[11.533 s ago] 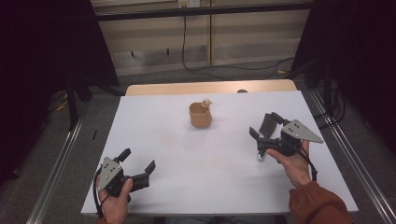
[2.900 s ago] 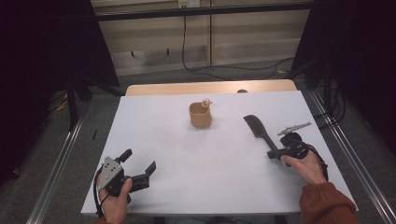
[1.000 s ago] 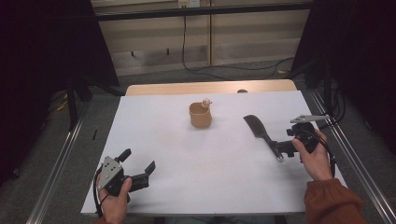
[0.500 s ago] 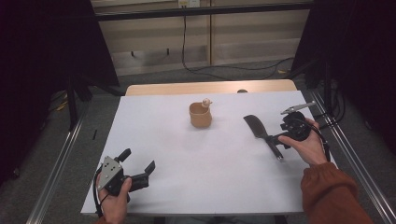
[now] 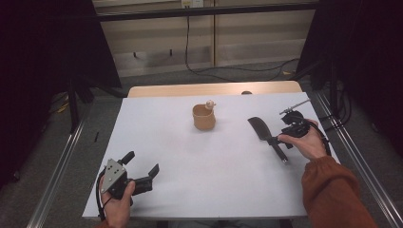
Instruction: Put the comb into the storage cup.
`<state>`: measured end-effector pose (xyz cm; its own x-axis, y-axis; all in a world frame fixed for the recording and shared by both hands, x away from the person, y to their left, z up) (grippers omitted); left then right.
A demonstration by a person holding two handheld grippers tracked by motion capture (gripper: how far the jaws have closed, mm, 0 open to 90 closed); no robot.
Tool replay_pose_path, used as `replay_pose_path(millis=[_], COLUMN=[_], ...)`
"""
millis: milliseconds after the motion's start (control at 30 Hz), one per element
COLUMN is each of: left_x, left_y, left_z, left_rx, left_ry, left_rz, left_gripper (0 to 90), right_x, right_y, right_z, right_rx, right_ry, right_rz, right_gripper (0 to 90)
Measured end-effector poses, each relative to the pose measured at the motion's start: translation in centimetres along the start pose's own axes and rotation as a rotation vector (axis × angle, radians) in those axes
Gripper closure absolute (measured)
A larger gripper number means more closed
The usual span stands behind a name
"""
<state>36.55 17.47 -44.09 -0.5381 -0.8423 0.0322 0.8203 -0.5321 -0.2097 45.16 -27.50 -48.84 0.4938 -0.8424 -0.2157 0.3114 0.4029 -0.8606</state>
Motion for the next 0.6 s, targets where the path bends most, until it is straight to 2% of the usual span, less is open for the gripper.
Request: replay_pose_path(millis=[67, 233, 333, 400, 500, 600], left_x=[0.0, -0.1, -0.1, -0.1, -0.1, -0.1], left_y=[0.0, 0.0, -0.1, -0.1, -0.1, 0.0], left_z=[0.0, 0.0, 0.0, 0.0, 0.0, 0.0], left_rx=[-0.001, -0.001, -0.002, -0.002, -0.002, -0.001], left_ry=[-0.003, -0.004, 0.004, 0.005, 0.004, 0.0], left_rz=[-0.001, -0.002, -0.002, -0.001, -0.002, -0.003], left_gripper=[2.3, 2.3, 2.3, 2.3, 2.3, 2.3], right_x=[0.0, -0.3, 0.0, 0.0, 0.1, 0.1], right_y=[0.3, 0.7, 1.0, 1.1, 1.2, 1.5], right_z=[-0.1, 0.0, 0.1, 0.2, 0.2, 0.1], right_rx=[-0.03, -0.064, -0.1, -0.104, -0.114, -0.126], right_ry=[-0.009, -0.021, -0.017, -0.014, -0.023, -0.011], right_rz=[0.005, 0.012, -0.009, -0.011, -0.018, -0.02], right_gripper=[14.8, 24.9, 28.3, 28.6, 33.8, 38.8])
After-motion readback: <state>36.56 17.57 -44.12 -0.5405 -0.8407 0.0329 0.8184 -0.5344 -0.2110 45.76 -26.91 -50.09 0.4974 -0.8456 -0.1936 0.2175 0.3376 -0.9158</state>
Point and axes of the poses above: each handheld gripper's, and its own axes: y roughly forward along the jaws, z roughly out of its top, x roughly to its right, the point moved 9 cm from there along y, roughly forward along the jaws, and after that the axes turned 2 degrees about z, right-handed, at the moved point
